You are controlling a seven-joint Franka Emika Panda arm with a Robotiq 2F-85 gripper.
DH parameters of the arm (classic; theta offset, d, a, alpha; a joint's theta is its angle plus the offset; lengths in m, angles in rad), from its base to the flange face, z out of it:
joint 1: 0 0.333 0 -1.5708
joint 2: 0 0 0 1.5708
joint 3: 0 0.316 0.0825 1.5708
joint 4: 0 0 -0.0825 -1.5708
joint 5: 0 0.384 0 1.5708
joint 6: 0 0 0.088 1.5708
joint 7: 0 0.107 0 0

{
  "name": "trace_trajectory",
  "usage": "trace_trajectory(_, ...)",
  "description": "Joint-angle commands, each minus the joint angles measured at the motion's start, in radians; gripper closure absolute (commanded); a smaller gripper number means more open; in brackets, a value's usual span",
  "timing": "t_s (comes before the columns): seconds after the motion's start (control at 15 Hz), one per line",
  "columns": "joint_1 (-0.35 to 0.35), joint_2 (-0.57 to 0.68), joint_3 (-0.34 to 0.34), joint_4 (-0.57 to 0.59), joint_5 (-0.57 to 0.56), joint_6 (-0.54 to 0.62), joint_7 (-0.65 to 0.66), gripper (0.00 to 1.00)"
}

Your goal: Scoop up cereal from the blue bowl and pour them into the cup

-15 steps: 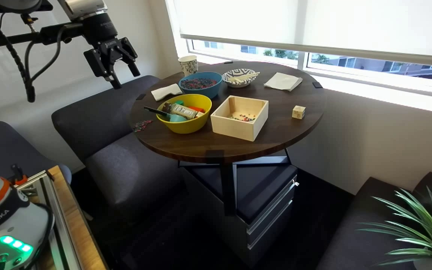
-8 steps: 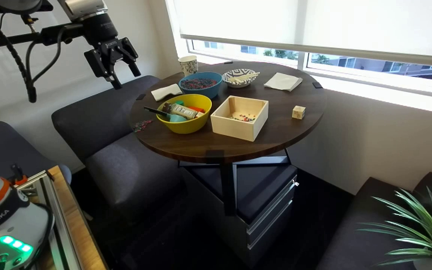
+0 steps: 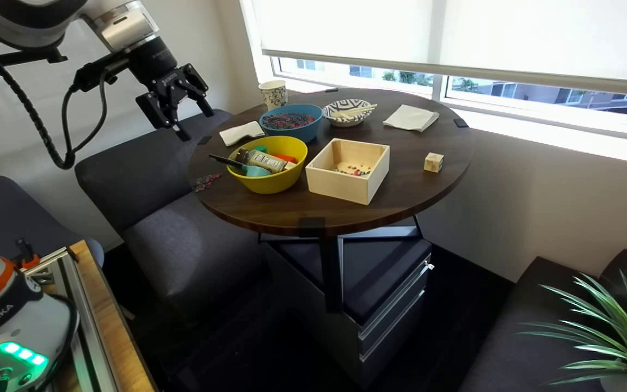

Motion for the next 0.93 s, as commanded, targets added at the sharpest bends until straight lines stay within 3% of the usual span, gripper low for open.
trace_trajectory(0.0,-0.028,0.023,0.02,-0.015,-0.014,0.015,0.058,0.0)
trace_trajectory(0.33,-0.066,0.052,0.037,-0.02,-0.052,0.071,0.13,0.0)
trace_trajectory(0.53,-0.077,0.071,0.037,-0.019,-0.093,0.036,0.121,0.0)
trace_trajectory(0.87,-0.054,0.068,0.008,-0.019,-0.083,0.039,0.092,0.0)
